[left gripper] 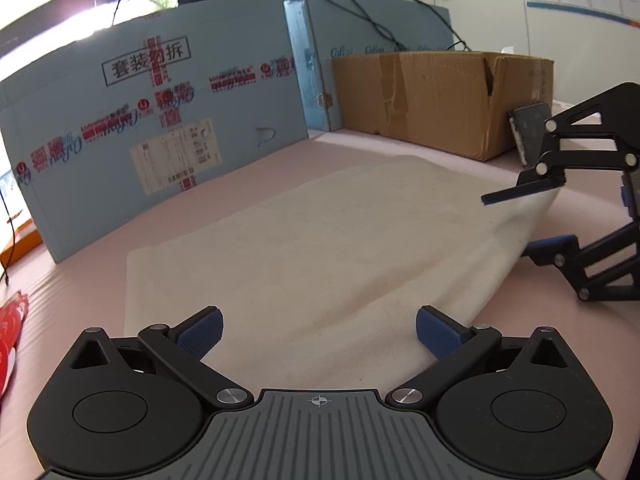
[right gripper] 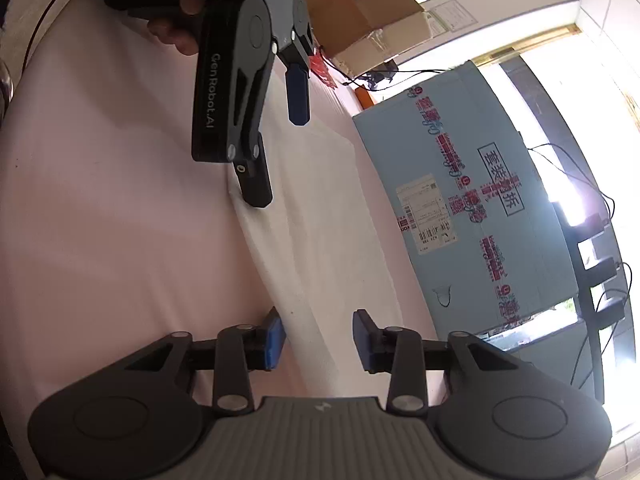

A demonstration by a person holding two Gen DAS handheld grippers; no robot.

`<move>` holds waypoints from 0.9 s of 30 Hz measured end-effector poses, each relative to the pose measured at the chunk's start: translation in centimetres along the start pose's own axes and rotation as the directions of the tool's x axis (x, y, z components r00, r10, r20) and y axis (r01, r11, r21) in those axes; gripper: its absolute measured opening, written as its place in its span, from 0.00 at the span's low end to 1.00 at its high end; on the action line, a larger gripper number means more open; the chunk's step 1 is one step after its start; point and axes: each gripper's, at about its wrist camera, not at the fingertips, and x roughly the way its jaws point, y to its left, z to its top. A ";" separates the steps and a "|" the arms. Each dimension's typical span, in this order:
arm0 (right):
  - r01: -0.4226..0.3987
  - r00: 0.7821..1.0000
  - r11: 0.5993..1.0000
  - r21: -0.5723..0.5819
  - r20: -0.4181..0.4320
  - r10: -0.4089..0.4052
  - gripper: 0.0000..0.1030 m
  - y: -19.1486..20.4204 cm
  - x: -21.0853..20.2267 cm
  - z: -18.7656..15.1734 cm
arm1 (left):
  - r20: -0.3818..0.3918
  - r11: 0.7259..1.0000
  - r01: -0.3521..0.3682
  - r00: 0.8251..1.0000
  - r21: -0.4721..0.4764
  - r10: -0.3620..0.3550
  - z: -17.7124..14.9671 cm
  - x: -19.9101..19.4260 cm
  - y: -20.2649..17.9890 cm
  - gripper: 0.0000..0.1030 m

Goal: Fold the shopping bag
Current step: 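Grasp the folded bag edge with the right gripper while the left gripper pinches the opposite edge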

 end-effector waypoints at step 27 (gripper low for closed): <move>-0.267 0.952 0.695 0.668 0.071 0.298 0.21 -7.1 -1.9 -8.9 | -0.035 0.902 0.326 0.936 -0.283 -0.349 -2.3 -1.9 3.1 0.28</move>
